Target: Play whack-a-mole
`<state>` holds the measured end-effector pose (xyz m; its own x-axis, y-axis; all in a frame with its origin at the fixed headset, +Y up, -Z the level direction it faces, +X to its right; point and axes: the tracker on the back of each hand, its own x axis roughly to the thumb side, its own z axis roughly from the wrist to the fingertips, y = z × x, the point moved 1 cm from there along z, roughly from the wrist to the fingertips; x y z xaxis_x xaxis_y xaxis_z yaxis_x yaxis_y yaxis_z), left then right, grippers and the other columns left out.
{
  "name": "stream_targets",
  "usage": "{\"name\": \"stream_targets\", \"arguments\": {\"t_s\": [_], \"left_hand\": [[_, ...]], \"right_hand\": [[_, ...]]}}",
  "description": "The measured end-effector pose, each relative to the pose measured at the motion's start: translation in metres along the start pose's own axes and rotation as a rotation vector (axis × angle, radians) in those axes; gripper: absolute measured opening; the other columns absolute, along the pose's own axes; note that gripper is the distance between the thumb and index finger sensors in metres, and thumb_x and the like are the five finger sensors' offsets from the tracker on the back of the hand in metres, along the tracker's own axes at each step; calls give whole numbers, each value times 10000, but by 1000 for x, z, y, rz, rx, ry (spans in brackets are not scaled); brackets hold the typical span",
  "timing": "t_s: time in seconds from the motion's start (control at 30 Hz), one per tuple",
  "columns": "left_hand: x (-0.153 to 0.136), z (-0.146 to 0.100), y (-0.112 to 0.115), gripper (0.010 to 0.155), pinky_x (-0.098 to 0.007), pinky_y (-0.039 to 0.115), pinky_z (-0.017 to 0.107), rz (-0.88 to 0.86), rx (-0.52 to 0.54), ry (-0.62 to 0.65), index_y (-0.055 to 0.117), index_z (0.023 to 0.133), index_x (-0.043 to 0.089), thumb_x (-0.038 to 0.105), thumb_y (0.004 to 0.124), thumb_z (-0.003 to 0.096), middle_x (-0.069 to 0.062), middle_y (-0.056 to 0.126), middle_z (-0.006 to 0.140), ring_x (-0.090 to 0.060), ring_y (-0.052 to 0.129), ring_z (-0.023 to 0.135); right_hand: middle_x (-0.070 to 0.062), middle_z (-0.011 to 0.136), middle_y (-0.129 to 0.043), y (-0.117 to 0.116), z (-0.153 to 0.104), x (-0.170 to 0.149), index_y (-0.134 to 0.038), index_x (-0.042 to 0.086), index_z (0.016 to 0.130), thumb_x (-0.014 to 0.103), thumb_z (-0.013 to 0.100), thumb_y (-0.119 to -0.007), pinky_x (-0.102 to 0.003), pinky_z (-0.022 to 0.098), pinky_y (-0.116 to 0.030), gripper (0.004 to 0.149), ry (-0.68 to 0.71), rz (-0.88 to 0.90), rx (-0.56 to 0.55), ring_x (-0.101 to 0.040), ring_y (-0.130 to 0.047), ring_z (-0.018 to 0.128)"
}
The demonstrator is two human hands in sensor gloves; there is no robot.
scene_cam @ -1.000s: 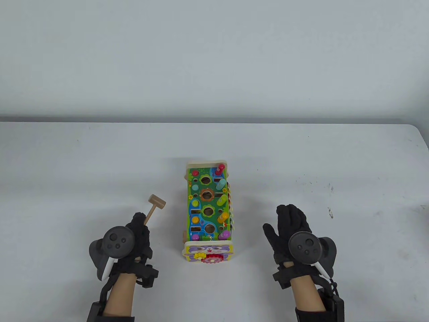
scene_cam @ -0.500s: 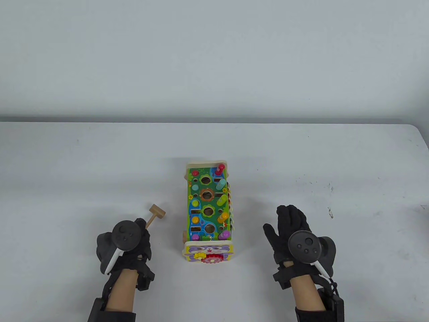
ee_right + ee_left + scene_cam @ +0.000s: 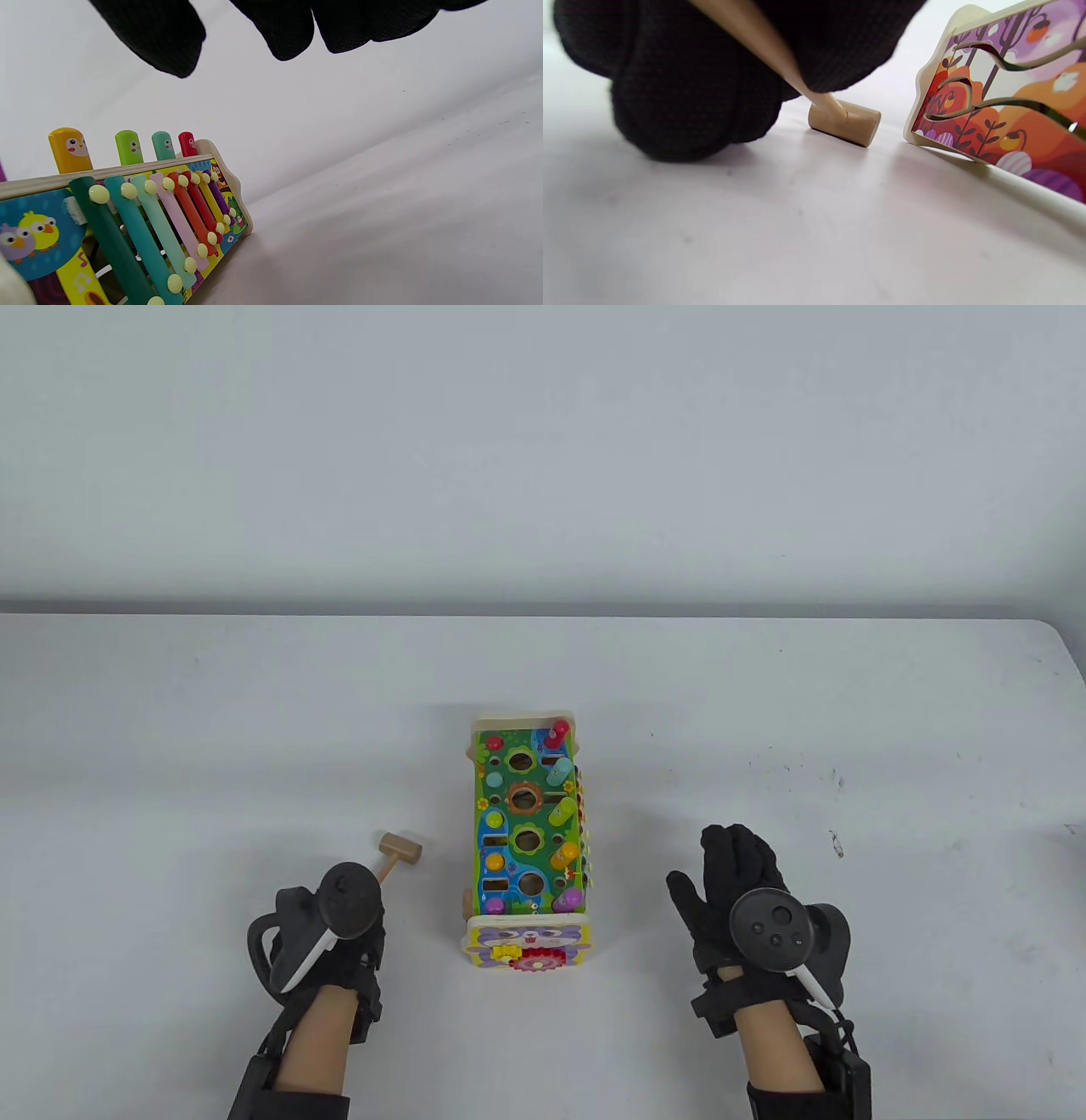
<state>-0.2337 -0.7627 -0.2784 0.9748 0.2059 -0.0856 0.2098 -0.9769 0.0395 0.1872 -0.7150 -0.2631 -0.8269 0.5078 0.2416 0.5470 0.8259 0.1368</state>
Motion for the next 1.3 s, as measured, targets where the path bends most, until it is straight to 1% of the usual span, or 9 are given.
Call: {"name": "stream_targets", "arguments": {"t_s": [0.37, 0.6, 0.77, 0.87, 0.9, 1.07, 1.13, 1.2, 1.3], "left_hand": [[16, 1, 11, 468, -642, 725, 514, 151, -48, 21, 815, 873, -31, 246, 802, 498, -278, 923, 637, -391, 984, 363], [14, 1, 11, 474, -647, 716, 521, 128, -55, 20, 806, 885, -30, 245, 797, 499, -282, 911, 647, -397, 974, 366], [12, -2, 5, 510, -666, 695, 537, 69, -50, 30, 788, 924, -36, 254, 788, 504, -305, 913, 676, -429, 979, 398], [12, -7, -4, 549, -683, 666, 561, 35, -8, 45, 750, 965, -34, 266, 781, 508, -320, 893, 771, -466, 979, 513], [12, -8, -7, 559, -685, 663, 563, 28, 10, 53, 741, 973, -35, 275, 777, 509, -319, 888, 780, -469, 977, 521], [20, -25, -30, 635, -738, 558, 616, -71, 167, 172, 613, 1060, -7, 339, 716, 537, -376, 740, 926, -546, 884, 686], [26, -33, -39, 648, -756, 532, 618, -81, 235, 211, 602, 1072, -9, 351, 701, 543, -403, 698, 956, -587, 847, 725], [33, -41, -46, 699, -783, 469, 636, -64, 262, 256, 495, 1124, 28, 381, 681, 550, -414, 582, 1036, -635, 751, 825], [43, -48, -50, 741, -847, 281, 636, -71, 256, 357, 351, 1164, 104, 403, 663, 561, -381, 375, 1137, -672, 504, 997]], "right_hand": [[-425, 1041, -438, 0, 0, -1, -503, -126, 1042, 392, 595, -656, -761, 549, -416, 701, -20, -3, 15, -707, -465, 891], [-425, 1041, -437, 0, 0, -2, -505, -126, 1042, 390, 595, -658, -762, 550, -414, 700, -20, -11, 14, -705, -463, 893], [-423, 1045, -425, 0, 0, -2, -503, -122, 1045, 390, 594, -659, -767, 554, -396, 700, -17, -31, 11, -707, -446, 899], [-420, 1053, -406, 1, 0, -1, -502, -112, 1051, 391, 594, -660, -770, 557, -383, 697, -7, -55, -4, -699, -425, 911], [-417, 1056, -400, 2, 0, -1, -501, -108, 1053, 392, 595, -660, -771, 559, -378, 697, -5, -59, -6, -701, -419, 912], [-404, 1080, -335, 1, 0, 3, -483, -77, 1073, 399, 595, -661, -783, 567, -328, 697, 38, -82, -12, -692, -338, 942], [-396, 1091, -313, -1, 0, 7, -470, -57, 1087, 411, 596, -659, -789, 570, -301, 704, 65, -95, -2, -690, -310, 952], [-385, 1101, -293, -2, 0, 10, -455, -37, 1099, 425, 596, -659, -797, 570, -274, 713, 98, -101, 8, -687, -283, 962], [-377, 1114, -263, -4, 0, 15, -431, -9, 1115, 455, 594, -656, -804, 569, -242, 733, 142, -118, 17, -679, -241, 975]]}}
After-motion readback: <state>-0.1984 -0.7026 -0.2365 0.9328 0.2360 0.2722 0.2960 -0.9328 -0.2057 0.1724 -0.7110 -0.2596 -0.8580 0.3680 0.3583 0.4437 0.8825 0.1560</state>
